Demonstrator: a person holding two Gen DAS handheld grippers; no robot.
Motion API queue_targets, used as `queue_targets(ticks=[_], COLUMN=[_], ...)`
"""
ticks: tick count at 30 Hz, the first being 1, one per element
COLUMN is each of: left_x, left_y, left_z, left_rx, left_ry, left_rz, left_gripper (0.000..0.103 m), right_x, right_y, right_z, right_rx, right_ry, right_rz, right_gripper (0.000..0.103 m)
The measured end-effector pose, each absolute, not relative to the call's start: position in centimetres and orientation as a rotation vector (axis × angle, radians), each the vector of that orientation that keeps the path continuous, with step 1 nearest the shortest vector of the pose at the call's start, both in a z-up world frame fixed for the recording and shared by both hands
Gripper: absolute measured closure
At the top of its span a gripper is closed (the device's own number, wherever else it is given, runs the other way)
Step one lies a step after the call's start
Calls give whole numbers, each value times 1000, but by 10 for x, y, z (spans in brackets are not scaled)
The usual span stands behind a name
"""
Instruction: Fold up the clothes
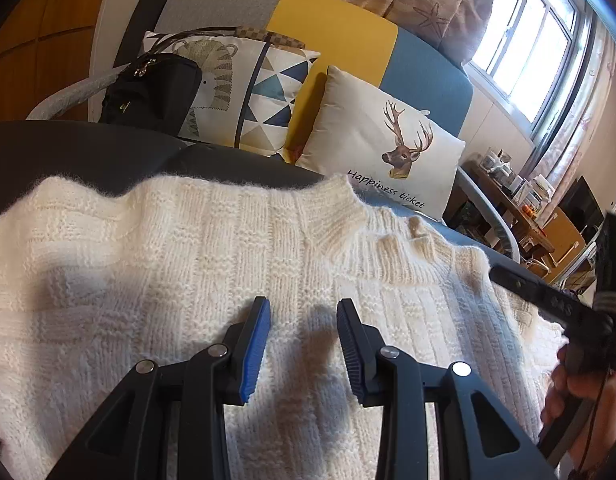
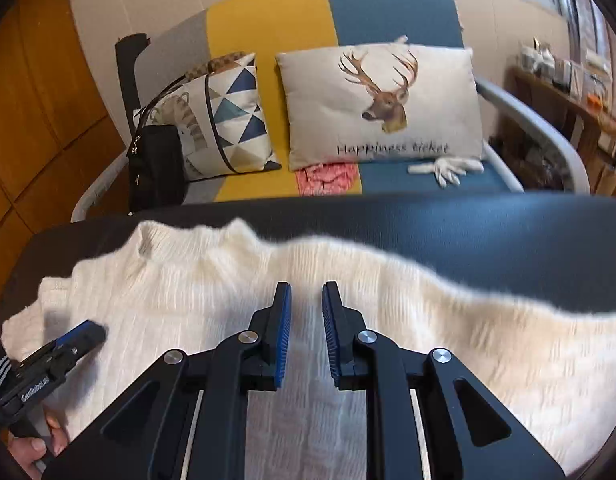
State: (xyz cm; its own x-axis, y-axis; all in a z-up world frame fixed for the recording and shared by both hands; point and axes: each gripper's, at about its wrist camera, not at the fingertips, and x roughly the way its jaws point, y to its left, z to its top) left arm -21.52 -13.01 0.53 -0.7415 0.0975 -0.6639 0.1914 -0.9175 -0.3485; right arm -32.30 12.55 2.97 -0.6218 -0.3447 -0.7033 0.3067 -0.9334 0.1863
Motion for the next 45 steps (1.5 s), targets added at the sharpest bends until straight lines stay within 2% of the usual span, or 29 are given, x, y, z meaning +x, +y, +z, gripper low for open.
queue_targets(ticks=[6, 11, 14, 19, 21, 26, 32, 35, 39, 45], left_x=[-216, -214, -213, -215, -215, -218, -221, -208, -168, -101], left_y=[-131, -130, -131, -131, -130, -128, -115, -109, -104, -84], left_z=[4, 3, 3, 4, 4, 4, 12, 19, 26, 23], left_rx=[1105, 1101, 1102, 1108, 1111, 1123, 1204, 1276, 1316, 1295], left_ry=[622, 632, 629, 607, 598, 572, 414, 373, 450, 308], left_rz=[-2819, -2822, -2821, -2815, -2813, -2803, -2755, -2718, -2648, -2648], left_gripper=[68, 68, 68, 68, 68, 68, 67, 67, 67, 67], right_x=[-364, -359, -333, -293, -290, -283, -289, -260, -208, -142], right_y=[118, 115, 125, 131, 134, 128, 144, 164, 165, 167], right_z=[7, 13, 28, 27, 14, 12, 19, 47, 60, 47], right_rx=[1242, 1266, 1225, 1298, 1369, 1255, 1327, 1286, 1272, 1288], right_ry=[-142, -99, -186, 11, 89, 186, 77, -115, -102, -66], right_rz=[-2486, -2517, -2507, -2576, -2581, -2651, -2552, -2509, -2497, -2538], right_gripper=[86, 85, 84, 74, 66, 64, 59, 59, 58, 56])
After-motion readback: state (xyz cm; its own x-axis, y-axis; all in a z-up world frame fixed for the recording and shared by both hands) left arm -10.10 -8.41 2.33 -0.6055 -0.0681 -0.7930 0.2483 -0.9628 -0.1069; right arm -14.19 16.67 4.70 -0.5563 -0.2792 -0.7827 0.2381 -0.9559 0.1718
